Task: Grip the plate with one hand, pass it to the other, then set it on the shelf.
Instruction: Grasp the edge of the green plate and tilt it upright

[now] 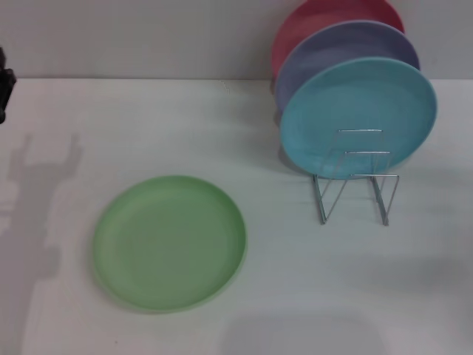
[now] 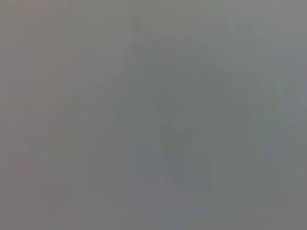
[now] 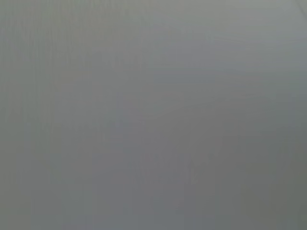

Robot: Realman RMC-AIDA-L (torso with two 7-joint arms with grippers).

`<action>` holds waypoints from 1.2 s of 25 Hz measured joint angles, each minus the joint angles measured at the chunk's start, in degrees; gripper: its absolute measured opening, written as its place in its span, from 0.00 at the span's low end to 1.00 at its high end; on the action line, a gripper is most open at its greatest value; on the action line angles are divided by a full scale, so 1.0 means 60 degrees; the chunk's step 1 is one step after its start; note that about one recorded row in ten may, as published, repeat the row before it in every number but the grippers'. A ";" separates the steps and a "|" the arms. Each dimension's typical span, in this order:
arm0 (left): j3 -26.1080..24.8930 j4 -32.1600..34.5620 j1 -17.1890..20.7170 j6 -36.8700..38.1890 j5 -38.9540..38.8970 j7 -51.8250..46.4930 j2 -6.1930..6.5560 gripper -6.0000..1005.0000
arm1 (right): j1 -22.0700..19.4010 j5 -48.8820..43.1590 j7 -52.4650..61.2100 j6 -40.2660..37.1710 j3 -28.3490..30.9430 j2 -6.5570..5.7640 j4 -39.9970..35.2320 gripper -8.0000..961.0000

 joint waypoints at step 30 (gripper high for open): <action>-0.8656 1.1922 0.1065 -2.2301 0.0753 0.1563 0.0095 0.84 | 0.0802 0.0037 -0.0020 0.0261 0.0014 -0.0475 -0.0402 0.76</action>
